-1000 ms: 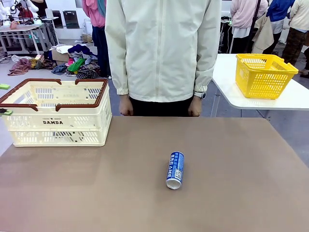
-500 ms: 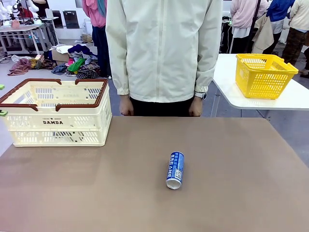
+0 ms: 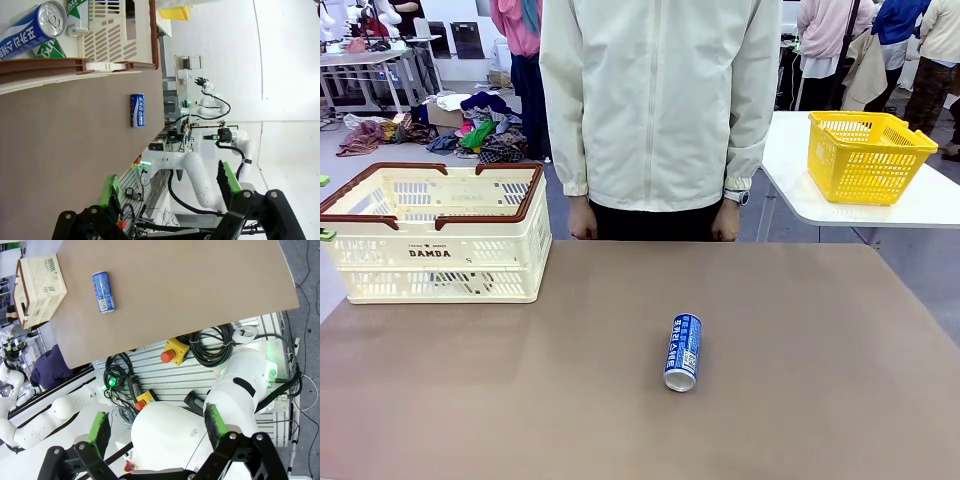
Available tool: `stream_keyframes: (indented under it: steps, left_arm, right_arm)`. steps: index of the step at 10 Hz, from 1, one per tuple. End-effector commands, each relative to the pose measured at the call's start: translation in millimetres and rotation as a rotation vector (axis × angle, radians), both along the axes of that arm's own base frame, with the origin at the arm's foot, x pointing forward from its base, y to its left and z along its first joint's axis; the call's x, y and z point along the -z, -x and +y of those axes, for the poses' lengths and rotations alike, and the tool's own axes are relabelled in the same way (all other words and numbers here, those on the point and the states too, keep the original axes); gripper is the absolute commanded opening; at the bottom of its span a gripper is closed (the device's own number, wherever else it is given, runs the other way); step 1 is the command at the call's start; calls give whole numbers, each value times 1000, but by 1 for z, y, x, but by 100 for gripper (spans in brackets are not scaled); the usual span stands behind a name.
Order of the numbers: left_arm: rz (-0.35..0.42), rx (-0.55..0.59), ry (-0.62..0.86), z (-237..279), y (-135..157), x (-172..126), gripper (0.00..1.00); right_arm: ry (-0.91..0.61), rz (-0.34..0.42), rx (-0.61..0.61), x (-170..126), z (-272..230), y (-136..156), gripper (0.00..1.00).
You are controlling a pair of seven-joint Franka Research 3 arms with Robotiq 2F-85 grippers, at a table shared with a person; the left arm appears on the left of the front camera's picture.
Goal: Place the drinks into the Shopping basket.
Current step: Pick up one drink and place it into the Shopping basket.
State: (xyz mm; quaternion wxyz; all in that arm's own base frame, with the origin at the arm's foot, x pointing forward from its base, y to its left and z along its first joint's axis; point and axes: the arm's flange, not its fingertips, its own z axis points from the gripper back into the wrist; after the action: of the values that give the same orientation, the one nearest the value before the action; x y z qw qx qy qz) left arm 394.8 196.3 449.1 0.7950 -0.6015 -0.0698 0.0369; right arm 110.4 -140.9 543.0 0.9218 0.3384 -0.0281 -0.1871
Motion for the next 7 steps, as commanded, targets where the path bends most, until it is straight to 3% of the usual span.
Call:
stream_keyframes:
  steps: [1,7]
  left_arm:
    - [-8,9,-2,-2,4,0,100]
    - [0,0,0,0,0,0,100]
  right_arm:
    - [-8,-20,-16,-1,-1,10,100]
    - [-8,-20,-16,-1,-1,10,100]
